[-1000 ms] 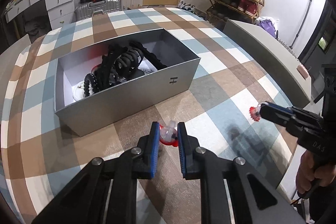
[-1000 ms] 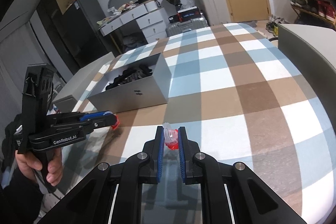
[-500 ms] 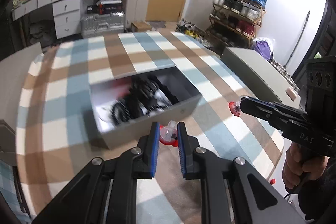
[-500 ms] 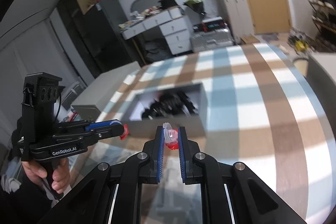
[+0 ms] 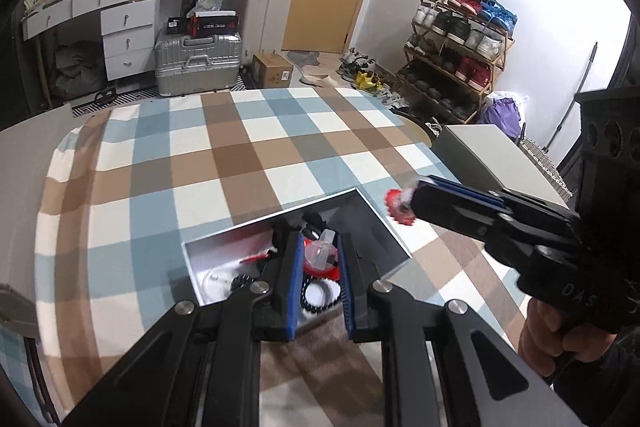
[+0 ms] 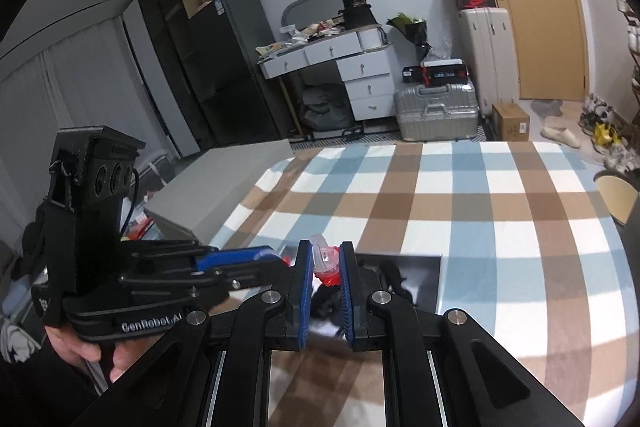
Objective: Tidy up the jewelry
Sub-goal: 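Carry both earrings into the grey box and open both grippers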
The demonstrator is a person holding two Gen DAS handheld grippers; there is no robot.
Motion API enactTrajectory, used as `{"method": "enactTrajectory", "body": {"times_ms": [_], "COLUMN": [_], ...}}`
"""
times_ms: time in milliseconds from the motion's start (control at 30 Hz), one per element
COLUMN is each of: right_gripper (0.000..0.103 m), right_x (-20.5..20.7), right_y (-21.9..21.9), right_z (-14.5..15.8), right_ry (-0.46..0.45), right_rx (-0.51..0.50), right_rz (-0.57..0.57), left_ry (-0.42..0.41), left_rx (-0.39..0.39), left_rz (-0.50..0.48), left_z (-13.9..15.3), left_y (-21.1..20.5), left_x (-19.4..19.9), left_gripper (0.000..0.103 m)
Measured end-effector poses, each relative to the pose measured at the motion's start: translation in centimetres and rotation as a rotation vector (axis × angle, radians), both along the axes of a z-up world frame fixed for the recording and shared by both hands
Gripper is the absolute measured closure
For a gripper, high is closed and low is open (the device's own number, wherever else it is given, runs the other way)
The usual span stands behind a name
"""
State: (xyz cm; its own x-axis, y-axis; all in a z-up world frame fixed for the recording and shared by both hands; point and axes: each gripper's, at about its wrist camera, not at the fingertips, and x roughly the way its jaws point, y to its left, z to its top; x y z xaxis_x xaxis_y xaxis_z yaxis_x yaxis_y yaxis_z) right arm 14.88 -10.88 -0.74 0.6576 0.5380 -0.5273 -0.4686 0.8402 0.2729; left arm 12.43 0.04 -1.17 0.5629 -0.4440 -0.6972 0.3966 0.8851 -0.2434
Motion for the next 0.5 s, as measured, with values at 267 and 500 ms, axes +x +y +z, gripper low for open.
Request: {"method": "enactTrajectory", "body": {"times_ms": [267, 500], "right_gripper": [0.091, 0.091], "right_x": [3.6, 4.7], "right_y": [-0.6, -1.1], "right_z": [-4.8, -7.0], "right_ry": [0.119, 0.168], "right_rx": [-0.028, -0.039], "right_rz": [-0.015, -0.029], "left_ry": [0.059, 0.098], "left_rx": [0.011, 0.046], "left_rz": [-0.042, -0.065], "left_z": [-2.5, -3.6], "left_y": [-1.4, -1.8], "left_x": [1.5, 2.1], "left_gripper": [0.091, 0.091]}}
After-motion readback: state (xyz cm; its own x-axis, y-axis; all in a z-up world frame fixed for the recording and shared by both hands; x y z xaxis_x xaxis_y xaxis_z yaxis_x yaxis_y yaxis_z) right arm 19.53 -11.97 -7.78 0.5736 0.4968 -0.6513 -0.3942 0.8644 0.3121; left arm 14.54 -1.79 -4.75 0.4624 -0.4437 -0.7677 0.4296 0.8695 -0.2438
